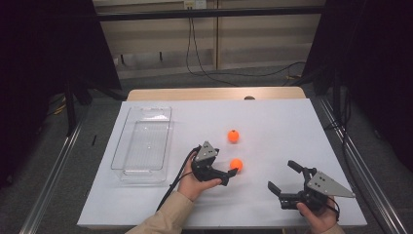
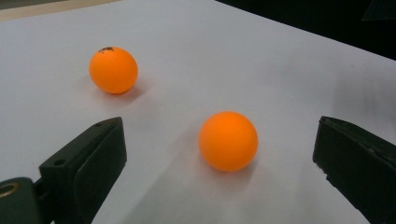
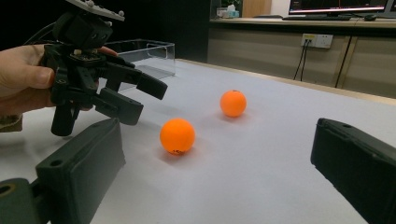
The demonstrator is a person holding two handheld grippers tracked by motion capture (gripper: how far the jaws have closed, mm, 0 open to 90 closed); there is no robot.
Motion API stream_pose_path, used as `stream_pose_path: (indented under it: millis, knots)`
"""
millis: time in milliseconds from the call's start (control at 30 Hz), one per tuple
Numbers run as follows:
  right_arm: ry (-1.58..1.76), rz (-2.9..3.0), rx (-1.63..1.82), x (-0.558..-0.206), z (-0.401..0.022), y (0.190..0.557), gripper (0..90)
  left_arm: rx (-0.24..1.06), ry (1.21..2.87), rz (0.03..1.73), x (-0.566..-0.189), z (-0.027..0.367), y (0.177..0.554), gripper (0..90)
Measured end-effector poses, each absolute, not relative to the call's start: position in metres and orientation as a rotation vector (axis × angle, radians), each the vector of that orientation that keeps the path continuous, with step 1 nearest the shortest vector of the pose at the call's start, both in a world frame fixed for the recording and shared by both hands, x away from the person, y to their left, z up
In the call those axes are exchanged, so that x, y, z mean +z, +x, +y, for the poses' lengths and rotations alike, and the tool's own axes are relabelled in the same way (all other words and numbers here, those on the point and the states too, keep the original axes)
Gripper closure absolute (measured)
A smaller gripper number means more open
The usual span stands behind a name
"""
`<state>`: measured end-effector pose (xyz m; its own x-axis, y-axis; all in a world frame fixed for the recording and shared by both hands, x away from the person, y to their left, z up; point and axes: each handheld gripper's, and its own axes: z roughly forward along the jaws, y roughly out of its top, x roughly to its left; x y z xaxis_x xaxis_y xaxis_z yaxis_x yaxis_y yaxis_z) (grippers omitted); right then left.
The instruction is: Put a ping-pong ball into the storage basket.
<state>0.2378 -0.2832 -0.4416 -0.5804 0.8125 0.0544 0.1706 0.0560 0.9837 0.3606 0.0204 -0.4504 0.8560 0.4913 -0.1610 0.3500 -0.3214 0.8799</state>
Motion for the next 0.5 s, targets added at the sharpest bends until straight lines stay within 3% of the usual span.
stream_pose_path:
  millis: [500]
  knots:
    - [0.983, 1.804, 1.566, -0.4417, -0.2835, 0.2380, 1.9, 0.160, 1.967, 0.626, -0.4501, 0.0124, 0.3642, 3.1]
